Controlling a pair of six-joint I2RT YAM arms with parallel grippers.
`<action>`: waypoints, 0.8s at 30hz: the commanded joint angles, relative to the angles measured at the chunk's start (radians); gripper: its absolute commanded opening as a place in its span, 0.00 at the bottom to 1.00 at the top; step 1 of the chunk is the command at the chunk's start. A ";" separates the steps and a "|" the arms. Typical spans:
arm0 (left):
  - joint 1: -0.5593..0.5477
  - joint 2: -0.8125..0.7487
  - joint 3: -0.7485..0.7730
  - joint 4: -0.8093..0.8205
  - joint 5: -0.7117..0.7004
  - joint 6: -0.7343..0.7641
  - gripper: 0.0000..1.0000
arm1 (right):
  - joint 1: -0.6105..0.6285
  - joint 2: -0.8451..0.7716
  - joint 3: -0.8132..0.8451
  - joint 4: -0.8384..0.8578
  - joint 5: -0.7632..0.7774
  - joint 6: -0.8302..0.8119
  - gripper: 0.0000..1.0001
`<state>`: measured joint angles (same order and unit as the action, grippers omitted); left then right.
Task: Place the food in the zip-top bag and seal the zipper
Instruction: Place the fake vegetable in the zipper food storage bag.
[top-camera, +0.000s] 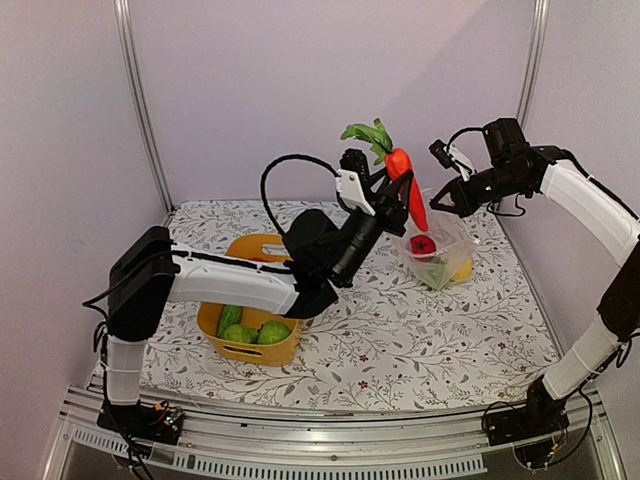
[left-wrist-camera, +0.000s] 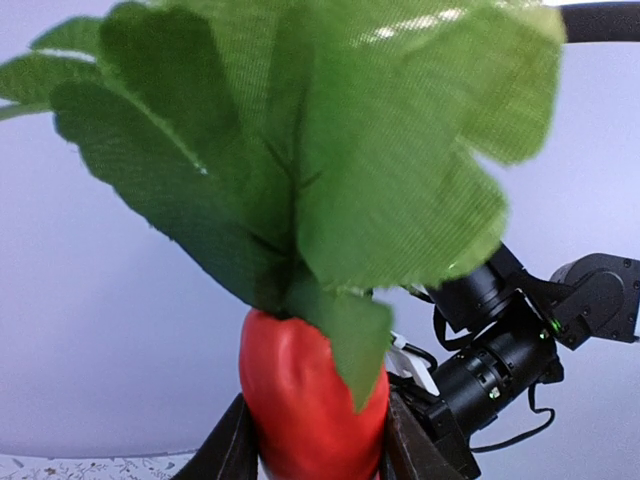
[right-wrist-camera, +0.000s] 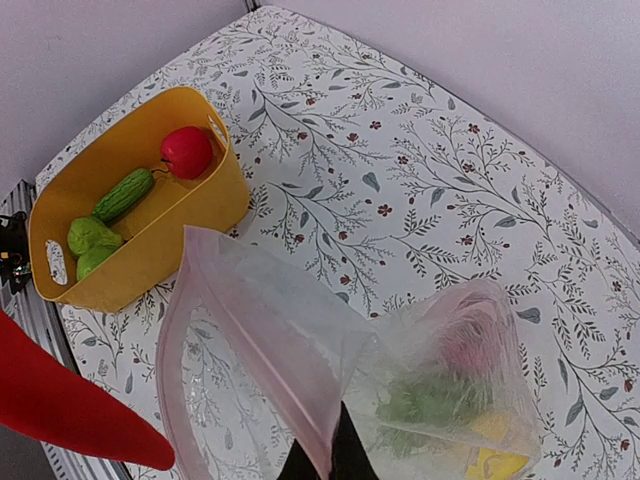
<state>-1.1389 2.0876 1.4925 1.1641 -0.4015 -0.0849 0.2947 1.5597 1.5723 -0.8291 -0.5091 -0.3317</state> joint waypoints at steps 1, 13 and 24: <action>-0.030 0.098 0.077 0.091 -0.098 0.077 0.13 | 0.009 0.004 0.040 -0.012 -0.026 0.014 0.00; -0.057 0.231 0.236 0.037 -0.134 0.156 0.75 | 0.007 0.002 0.058 0.000 0.043 0.030 0.00; -0.073 -0.097 -0.069 -0.100 -0.172 0.170 0.76 | 0.006 0.027 0.063 0.010 0.021 0.039 0.00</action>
<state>-1.1915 2.1277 1.5013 1.1736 -0.5030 0.0860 0.2955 1.5703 1.6108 -0.8299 -0.4820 -0.3027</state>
